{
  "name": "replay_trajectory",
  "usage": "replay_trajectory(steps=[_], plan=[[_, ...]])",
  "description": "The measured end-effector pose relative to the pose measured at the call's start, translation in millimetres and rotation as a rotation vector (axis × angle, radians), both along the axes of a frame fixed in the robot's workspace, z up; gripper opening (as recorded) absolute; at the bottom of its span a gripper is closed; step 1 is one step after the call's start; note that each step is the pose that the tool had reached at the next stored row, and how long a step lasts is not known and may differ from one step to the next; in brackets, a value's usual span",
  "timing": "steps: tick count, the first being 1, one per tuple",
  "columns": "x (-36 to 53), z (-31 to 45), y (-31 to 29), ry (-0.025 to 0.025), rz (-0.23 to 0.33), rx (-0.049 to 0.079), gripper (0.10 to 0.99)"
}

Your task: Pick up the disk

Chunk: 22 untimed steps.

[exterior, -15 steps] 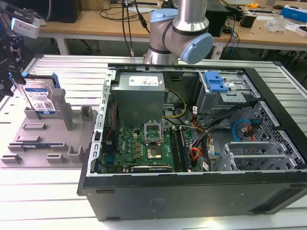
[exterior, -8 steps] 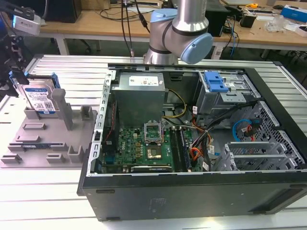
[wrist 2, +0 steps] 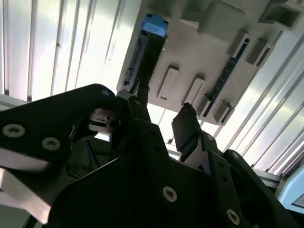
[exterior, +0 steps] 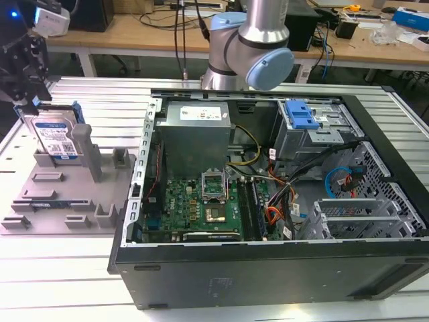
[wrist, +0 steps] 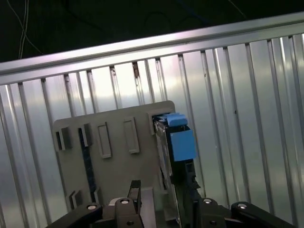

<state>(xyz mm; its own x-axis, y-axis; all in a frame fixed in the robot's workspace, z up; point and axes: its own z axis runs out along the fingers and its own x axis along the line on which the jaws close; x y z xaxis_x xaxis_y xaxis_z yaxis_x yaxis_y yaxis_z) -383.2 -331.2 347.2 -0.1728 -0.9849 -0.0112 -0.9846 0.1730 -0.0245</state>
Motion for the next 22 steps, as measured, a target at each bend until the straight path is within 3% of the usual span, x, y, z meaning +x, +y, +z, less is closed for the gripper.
replay_trajectory(steps=[2,5,13,14,16,18,20,22], plan=[[-1.7,0.0,9.0,0.0003,0.000,0.000,0.482],[-6.5,-0.2,14.8,0.0002,0.009,-0.004,0.482],[-10.1,-1.7,20.0,0.0013,0.106,-0.023,0.482],[-11.4,-2.0,21.3,0.0024,0.120,-0.030,0.557],[-13.6,-2.4,22.9,0.0034,0.131,-0.037,0.557],[-17.8,-3.4,25.9,0.0046,0.152,-0.049,0.557],[-21.0,-4.1,27.6,0.0046,0.159,-0.051,0.557],[-29.9,-6.3,29.7,0.0048,0.163,-0.052,0.557]])
